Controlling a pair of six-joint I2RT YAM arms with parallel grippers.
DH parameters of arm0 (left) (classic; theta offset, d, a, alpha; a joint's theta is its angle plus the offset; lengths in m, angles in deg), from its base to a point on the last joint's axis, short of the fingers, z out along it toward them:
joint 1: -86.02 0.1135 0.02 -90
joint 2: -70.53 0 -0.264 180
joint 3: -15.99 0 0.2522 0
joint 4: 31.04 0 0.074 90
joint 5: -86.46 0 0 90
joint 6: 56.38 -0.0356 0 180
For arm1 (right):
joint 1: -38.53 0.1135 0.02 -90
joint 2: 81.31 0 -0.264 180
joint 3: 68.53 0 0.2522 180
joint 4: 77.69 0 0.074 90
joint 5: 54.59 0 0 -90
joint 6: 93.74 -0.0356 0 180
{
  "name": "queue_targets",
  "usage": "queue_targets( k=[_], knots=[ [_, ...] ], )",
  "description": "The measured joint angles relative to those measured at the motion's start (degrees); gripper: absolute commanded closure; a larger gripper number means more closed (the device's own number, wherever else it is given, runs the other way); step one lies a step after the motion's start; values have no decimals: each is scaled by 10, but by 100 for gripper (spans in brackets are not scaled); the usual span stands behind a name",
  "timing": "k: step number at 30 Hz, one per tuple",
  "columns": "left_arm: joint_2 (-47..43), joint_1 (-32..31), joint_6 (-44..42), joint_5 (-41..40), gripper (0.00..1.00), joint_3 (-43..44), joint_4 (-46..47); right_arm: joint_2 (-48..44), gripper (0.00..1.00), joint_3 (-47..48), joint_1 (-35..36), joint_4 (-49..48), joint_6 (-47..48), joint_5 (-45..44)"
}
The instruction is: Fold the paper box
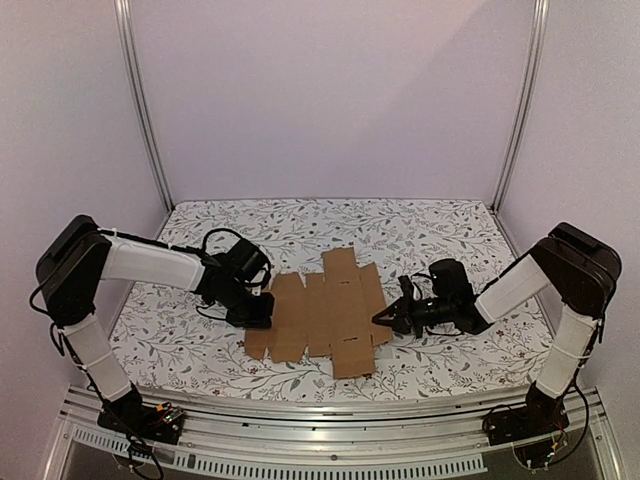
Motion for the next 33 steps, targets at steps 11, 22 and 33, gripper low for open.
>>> queue_targets(
  k=[11, 22, 33],
  knots=[
    [-87, -2, -50, -65, 52, 97, -120, -104, 100, 172, 0, 375, 231, -37],
    [-186, 39, -120, -109, 32, 158, -174, -120, 100, 374, 28, 709, 539, -143],
    [-211, 56, -143, -74, 32, 168, -184, -71, 100, 565, 60, 848, 820, -280]
  ],
)
